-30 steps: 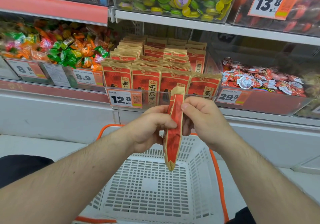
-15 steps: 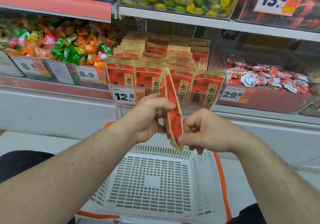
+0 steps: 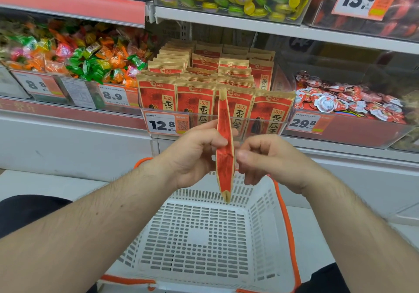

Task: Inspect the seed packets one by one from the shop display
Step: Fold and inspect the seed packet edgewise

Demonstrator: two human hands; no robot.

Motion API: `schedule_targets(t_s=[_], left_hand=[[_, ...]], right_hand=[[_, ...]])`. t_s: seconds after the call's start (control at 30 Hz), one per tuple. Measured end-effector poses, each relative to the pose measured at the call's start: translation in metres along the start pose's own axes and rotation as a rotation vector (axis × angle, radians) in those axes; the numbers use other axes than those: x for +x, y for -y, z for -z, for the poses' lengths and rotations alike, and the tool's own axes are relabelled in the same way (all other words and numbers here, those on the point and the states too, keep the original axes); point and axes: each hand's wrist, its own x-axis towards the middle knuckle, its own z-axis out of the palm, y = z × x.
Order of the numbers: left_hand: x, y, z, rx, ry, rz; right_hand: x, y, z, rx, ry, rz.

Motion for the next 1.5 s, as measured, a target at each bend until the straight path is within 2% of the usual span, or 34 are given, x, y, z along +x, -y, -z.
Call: schedule_targets(t_s=[0.07,0.17,0.37,0.47,0.53,0.93,1.03,1.2,1.5], left_hand=[[-0.001,0.003,-0.004,-0.020,0.067,-0.017],[-0.002,0.004,-0.006,-0.065,0.060,-0.020],[-0.001,0.004,-0.008,-0.004,-0.020,-0.059],[0.001,0.002,-0.008,-0.008,-0.076,-0.075],[0.001,0.002,-0.007,0.000,-0.089,-0.079],[0.000,-0.001,-0.006,-0.044,-0.072,-0.085],[0.001,-0.003,-0.005,-0.040,-0.098,-0.087],[0.001,-0.006,-0.006,-0.091,-0.131,-0.064],[0.002,-0.006,-0.003,-0.035,-0.120,-0.060]], right_hand=[[0.003,-0.002,-0.002,0.044,-0.105,-0.075],[0.005,-0.003,-0.007,0.048,-0.175,-0.136],[0.008,-0.006,-0.011,0.031,-0.330,-0.091],[0.011,-0.006,-0.011,0.120,-0.439,-0.051],[0.012,-0.005,-0.008,0.173,-0.457,-0.048],[0.011,-0.006,-0.008,0.297,-0.379,-0.020],[0.008,-0.007,-0.001,0.286,-0.283,-0.037],[0.004,-0.012,0.004,0.136,-0.004,-0.080],[0.003,-0.011,0.003,0.114,0.034,-0.042]])
